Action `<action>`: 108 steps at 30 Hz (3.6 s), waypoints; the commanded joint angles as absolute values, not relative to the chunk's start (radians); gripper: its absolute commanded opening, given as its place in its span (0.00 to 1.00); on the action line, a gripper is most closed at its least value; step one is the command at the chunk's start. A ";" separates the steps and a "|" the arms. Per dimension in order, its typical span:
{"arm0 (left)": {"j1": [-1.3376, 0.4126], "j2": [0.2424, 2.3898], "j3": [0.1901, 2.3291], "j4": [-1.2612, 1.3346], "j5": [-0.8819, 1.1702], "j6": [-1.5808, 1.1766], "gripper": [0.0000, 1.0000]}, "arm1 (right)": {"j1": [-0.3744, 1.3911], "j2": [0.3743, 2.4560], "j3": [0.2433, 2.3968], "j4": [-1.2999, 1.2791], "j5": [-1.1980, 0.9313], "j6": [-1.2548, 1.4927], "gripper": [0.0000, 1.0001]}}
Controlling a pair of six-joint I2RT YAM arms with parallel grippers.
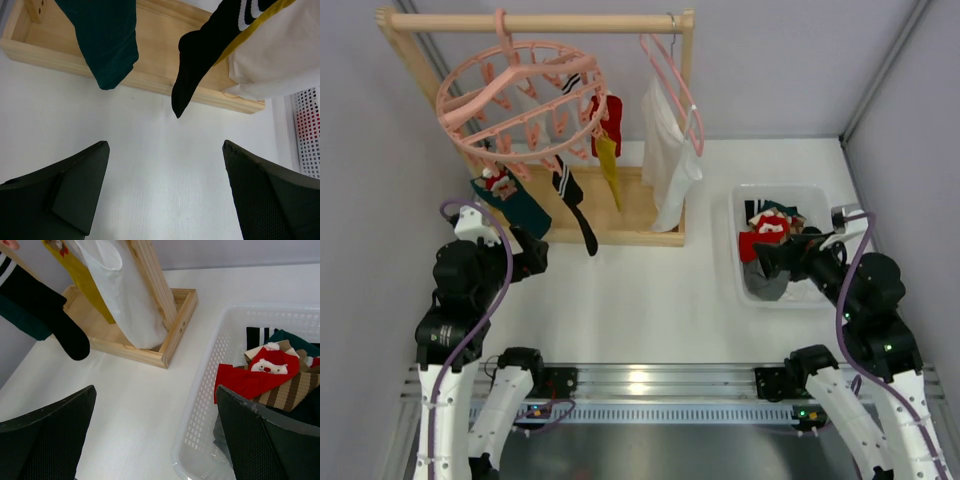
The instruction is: Remove the socks clipped to the hanger
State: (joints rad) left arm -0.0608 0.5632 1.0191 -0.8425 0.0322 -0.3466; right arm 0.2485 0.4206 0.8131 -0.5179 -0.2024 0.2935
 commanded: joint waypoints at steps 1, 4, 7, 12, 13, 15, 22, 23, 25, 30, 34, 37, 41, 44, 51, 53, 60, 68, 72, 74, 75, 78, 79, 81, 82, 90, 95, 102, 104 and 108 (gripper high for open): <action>-0.064 0.563 1.011 -0.828 0.029 -0.367 0.98 | 0.261 0.422 0.793 -0.419 -0.210 0.336 0.99; -0.064 0.571 1.008 -0.830 0.035 -0.394 0.98 | 0.261 0.426 0.736 -0.345 -0.212 0.377 0.99; -0.064 0.584 0.996 -0.828 0.022 -0.435 0.98 | 0.261 0.433 0.642 -0.124 -0.390 0.460 1.00; -0.064 0.586 0.980 -0.822 0.011 -0.469 0.98 | 0.333 0.633 0.466 0.428 -0.553 0.720 0.99; -0.064 0.581 0.979 -0.824 -0.024 -0.468 0.98 | 0.385 0.662 0.494 0.410 -0.488 0.675 0.99; -0.064 0.572 0.977 -0.821 -0.044 -0.462 0.98 | 0.605 0.765 0.537 0.359 -0.284 0.537 1.00; -0.064 0.477 0.931 -0.804 -0.152 -0.495 0.99 | 1.063 1.178 0.767 0.497 0.130 0.335 0.99; -0.064 0.448 0.920 -0.798 -0.167 -0.509 0.98 | 1.106 1.283 0.806 0.500 0.164 0.307 0.99; -0.064 0.423 0.900 -0.782 -0.160 -0.512 0.99 | 1.134 1.385 0.914 0.521 0.236 0.273 0.99; -0.064 0.396 0.894 -0.784 -0.152 -0.512 0.98 | 1.160 1.710 1.138 0.557 0.313 0.213 0.99; -0.063 0.374 0.891 -0.778 -0.144 -0.509 0.98 | 1.161 1.894 1.319 0.506 0.383 0.153 0.99; -0.063 0.359 0.888 -0.773 -0.140 -0.509 0.98 | 1.157 1.994 1.397 0.506 0.478 0.121 0.96; -0.063 0.350 0.885 -0.767 -0.130 -0.506 0.98 | 1.114 2.087 1.439 0.540 0.486 0.173 0.91; -0.063 0.356 0.884 -0.765 -0.118 -0.502 0.98 | 1.083 2.169 1.525 0.531 0.450 0.170 0.84; -0.063 0.362 0.882 -0.758 -0.109 -0.499 0.98 | 1.058 2.270 1.666 0.535 0.422 0.140 0.71; -0.063 0.365 0.881 -0.756 -0.106 -0.499 0.99 | 1.052 2.273 1.666 0.552 0.411 0.147 0.64; -0.063 0.393 0.893 -0.758 -0.095 -0.497 0.98 | 1.048 2.234 1.559 0.662 0.402 0.172 0.07; -0.063 0.440 1.029 -0.758 0.069 -0.540 0.99 | 1.069 2.022 1.263 0.753 0.431 0.236 0.00; -0.060 0.517 1.173 -0.756 0.211 -0.587 0.98 | 1.088 1.931 1.171 0.706 0.431 0.270 0.00; -0.051 0.579 1.210 -0.753 0.292 -0.604 0.99 | 1.098 1.887 1.134 0.678 0.431 0.291 0.00; -0.042 0.604 1.259 -0.752 0.317 -0.607 0.98 | 1.103 1.875 1.126 0.646 0.428 0.310 0.00; -0.025 0.681 1.337 -0.755 0.382 -0.611 0.98 | 1.118 1.824 1.094 0.606 0.428 0.348 0.00; -0.009 0.701 1.391 -0.755 0.394 -0.603 0.98 | 1.121 1.803 1.083 0.579 0.433 0.356 0.00; -0.008 0.768 1.429 -0.755 0.425 -0.600 0.98 | 1.137 1.784 1.071 0.558 0.434 0.382 0.00; 0.020 0.797 1.452 -0.758 0.433 -0.588 0.98 | 1.141 1.769 1.066 0.549 0.430 0.390 0.00; 0.006 0.879 1.560 -0.778 0.439 -0.588 0.96 | 1.190 1.707 1.035 0.462 0.442 0.413 0.00; 0.008 0.853 1.546 -0.834 0.359 -0.555 0.97 | 1.212 1.709 1.035 0.440 0.462 0.420 0.00; -0.089 0.880 1.502 -0.909 0.181 -0.445 0.98 | 1.227 1.752 1.066 0.408 0.476 0.431 0.00; -0.123 0.884 1.508 -0.917 0.167 -0.430 0.98 | 1.227 1.759 1.083 0.394 0.479 0.430 0.00; -0.202 0.948 1.535 -0.942 0.024 -0.387 0.98 | 1.227 1.770 1.086 0.391 0.483 0.434 0.00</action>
State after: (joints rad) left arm -0.1535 0.8986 1.5143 -0.9142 0.1654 -0.4496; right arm 1.2045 1.7588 1.0439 0.4202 0.4614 0.4171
